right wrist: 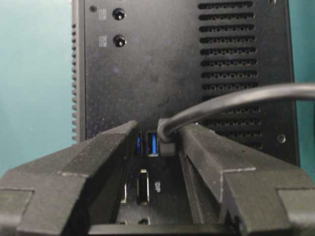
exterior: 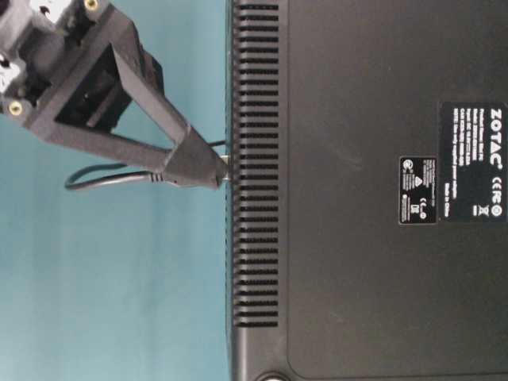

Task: Insert the USB into the PC box with both arms.
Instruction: 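Push the USB plug into the blue USB port with the right gripper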

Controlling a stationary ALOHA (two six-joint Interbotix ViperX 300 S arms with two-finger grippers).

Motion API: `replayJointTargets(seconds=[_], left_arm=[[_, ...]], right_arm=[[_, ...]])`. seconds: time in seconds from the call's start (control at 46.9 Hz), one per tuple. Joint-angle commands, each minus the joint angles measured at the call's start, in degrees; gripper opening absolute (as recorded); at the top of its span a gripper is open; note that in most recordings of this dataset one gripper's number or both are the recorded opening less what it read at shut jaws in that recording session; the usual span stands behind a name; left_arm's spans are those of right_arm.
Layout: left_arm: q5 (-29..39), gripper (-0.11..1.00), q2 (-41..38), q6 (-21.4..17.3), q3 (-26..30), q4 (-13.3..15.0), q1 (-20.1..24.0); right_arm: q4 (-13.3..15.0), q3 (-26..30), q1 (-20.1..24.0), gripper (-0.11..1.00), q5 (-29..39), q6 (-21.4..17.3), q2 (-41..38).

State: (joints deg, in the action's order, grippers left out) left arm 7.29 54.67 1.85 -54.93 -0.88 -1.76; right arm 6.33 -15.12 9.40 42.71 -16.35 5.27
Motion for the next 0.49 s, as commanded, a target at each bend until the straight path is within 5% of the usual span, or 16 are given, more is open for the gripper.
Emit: replayJointTargets(seconds=[0.0, 0.469], left_arm=[[-0.4, 0.0, -0.2, 0.2, 1.1, -0.2, 0.1], [-0.4, 0.0, -0.1, 0.8, 1.1, -0.1, 0.1]], right_arm=[[0.7, 1.9, 0.2, 0.57, 0.1, -0.7, 2.7], [6.4, 3.6, -0.2, 0.57, -0.8, -0.6, 4.0]])
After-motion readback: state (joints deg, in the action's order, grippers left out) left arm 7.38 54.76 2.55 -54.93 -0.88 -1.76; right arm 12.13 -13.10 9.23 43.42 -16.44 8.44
